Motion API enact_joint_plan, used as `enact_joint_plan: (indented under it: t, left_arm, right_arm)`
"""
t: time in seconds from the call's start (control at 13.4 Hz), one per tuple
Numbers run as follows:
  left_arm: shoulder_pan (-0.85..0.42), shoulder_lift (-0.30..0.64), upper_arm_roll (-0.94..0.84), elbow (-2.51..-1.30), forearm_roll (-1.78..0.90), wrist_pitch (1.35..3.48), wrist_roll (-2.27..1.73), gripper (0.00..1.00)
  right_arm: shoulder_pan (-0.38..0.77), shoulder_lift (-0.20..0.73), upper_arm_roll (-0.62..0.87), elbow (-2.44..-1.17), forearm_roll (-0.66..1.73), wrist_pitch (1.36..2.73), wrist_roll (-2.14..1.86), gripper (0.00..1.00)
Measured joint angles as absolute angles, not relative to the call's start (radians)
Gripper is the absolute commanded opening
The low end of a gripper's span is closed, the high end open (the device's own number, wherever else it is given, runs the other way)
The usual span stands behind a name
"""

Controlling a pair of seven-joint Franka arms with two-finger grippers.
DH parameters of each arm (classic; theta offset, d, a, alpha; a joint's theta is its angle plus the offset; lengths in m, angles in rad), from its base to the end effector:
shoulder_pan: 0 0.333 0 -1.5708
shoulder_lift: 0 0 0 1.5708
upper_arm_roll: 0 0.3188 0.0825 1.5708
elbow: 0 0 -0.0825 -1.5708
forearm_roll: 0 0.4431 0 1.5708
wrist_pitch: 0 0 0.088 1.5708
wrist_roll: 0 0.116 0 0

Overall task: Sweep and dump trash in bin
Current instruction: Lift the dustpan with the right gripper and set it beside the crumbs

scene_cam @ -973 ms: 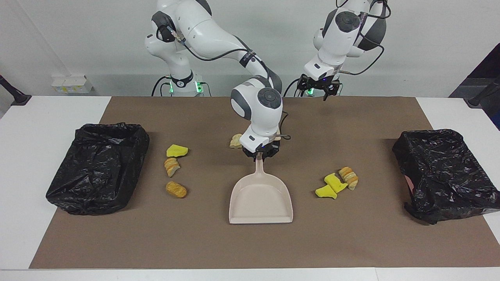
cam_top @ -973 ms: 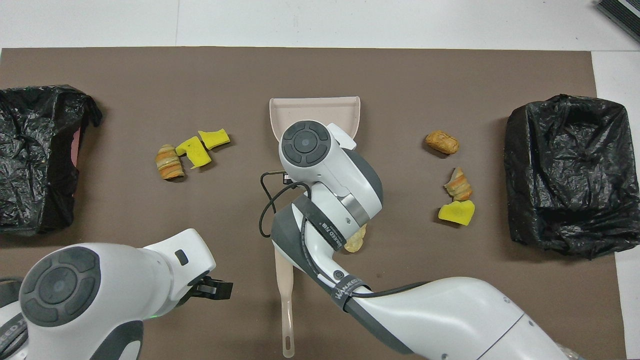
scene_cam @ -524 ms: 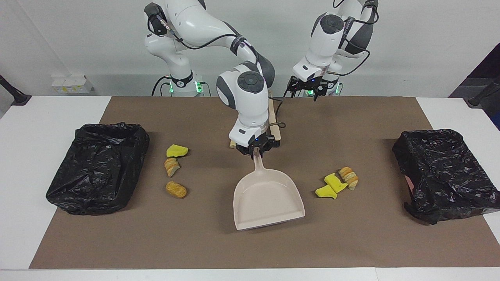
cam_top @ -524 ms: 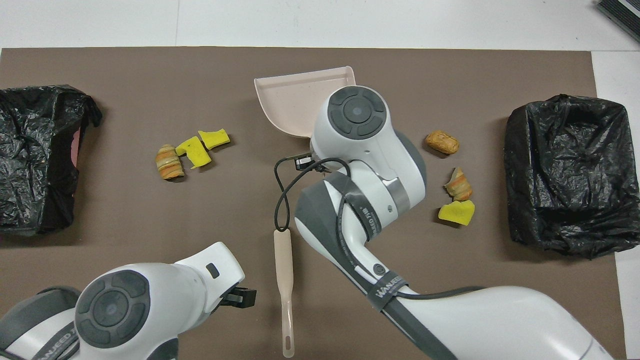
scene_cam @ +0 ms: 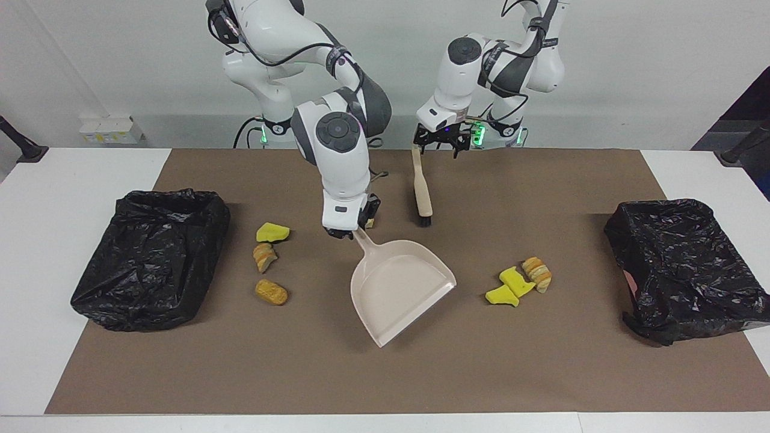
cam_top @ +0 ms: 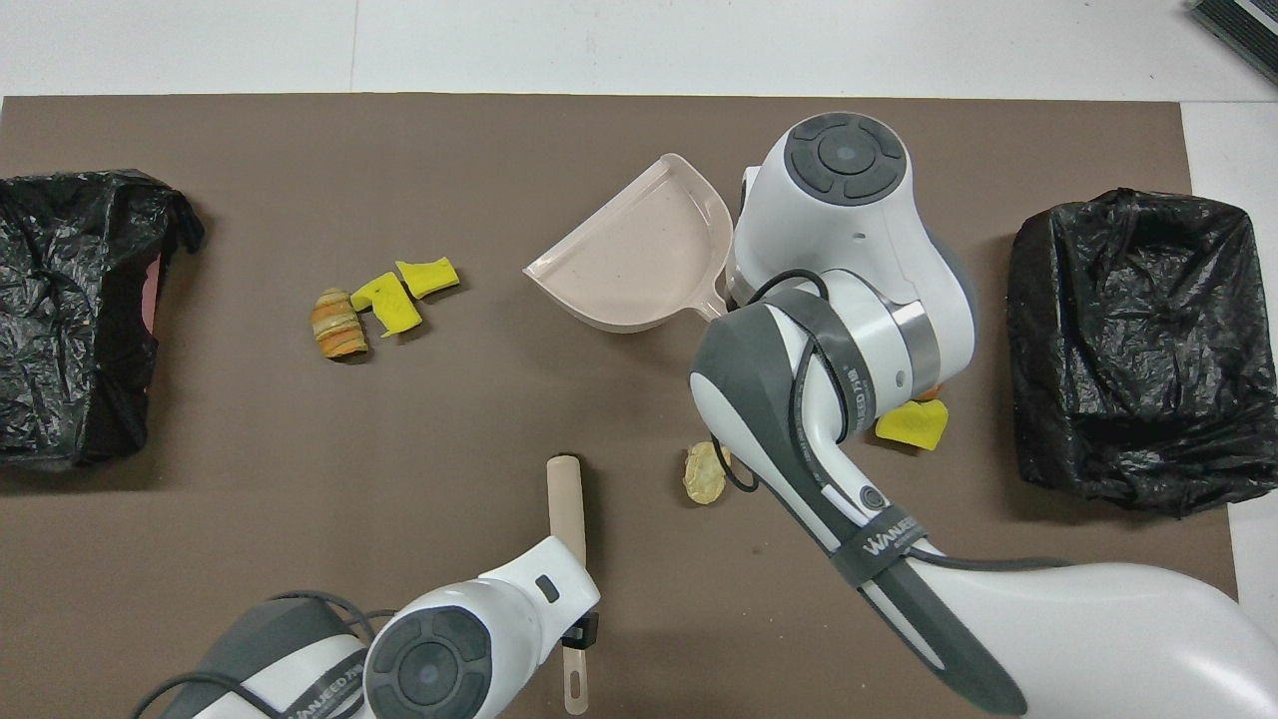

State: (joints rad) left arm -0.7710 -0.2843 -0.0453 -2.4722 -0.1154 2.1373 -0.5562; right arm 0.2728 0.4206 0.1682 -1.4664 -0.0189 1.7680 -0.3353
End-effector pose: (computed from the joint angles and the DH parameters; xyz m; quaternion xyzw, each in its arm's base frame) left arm 0.3257 -0.3541 0.3528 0.9941 -0.0965 -0.0458 0.0162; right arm 0.6634 0.2938 0.4089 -0.9249 -0.3751 0.0578 0.0224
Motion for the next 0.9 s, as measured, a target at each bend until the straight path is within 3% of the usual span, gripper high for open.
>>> enact_joint_plan:
  t: [0.37,0.82,0.9]
  left_arm:
    - [-0.827,-0.205,-0.045,-2.504,-0.115,2.227,-0.649,1.0]
    - [-0.869,-0.196,-0.045,-2.513,-0.115,2.257,-0.684,1.0]
    - [-0.878,-0.195,-0.045,-2.517,-0.115,2.261,-0.688,0.88]
  right_arm:
    - [0.244,0.413,0.167,-1.502,-0.097,1.767,-0.647,0.0]
    - [0.241,0.39,0.167,-1.54,-0.14,1.77,-0.806,0.0]
    - [0.241,0.387,0.168,-1.543,-0.145,1.771,-0.819,0.0]
